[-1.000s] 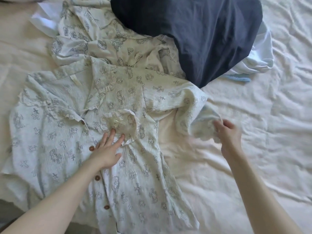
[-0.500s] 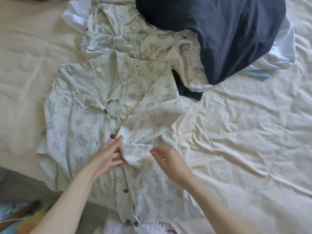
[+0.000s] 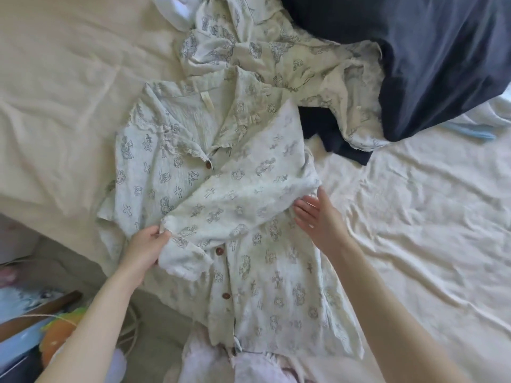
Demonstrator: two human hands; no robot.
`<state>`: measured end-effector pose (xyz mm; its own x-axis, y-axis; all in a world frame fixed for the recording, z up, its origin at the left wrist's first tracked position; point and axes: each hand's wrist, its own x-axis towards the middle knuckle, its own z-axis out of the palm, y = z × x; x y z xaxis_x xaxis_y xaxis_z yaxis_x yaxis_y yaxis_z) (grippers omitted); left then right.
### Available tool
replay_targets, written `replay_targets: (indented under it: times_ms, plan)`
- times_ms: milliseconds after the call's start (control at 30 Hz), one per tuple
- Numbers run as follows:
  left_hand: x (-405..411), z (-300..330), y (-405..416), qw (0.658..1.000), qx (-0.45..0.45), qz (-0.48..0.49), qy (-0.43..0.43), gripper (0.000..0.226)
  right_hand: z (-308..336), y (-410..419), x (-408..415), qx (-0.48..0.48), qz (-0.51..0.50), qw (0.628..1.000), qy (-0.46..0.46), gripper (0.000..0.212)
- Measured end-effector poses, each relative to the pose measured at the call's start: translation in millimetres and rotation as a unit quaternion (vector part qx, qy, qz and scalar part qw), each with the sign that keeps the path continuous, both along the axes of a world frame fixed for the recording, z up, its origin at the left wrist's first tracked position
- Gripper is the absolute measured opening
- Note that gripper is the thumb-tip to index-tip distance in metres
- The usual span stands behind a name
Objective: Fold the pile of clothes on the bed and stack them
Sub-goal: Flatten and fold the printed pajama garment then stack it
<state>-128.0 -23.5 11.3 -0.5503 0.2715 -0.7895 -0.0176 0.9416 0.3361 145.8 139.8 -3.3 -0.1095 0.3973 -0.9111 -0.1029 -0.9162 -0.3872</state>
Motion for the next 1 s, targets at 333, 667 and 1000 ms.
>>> replay_targets:
  times_ms: [333, 667, 1000]
  plan:
    - [40.9, -13.5, 127.7, 0.912, 0.148, -0.34, 0.175, 0.044, -11.7, 19.9, -21.2, -0.026, -0.115, 0.99, -0.078, 0.037]
    - [80.1, -45.3, 303.2, 0.955, 0.213, -0.205, -0.017, 0.039, -27.7, 42.6, -4.9, -0.18, -0.157, 0.969, 0.067, 0.026]
    - [78.6, -59.9, 297.0, 0.936, 0.281, -0.207, 0.039, 0.04, -39.5, 19.3, 2.6, -0.035, -0.177, 0.98, 0.08, 0.012]
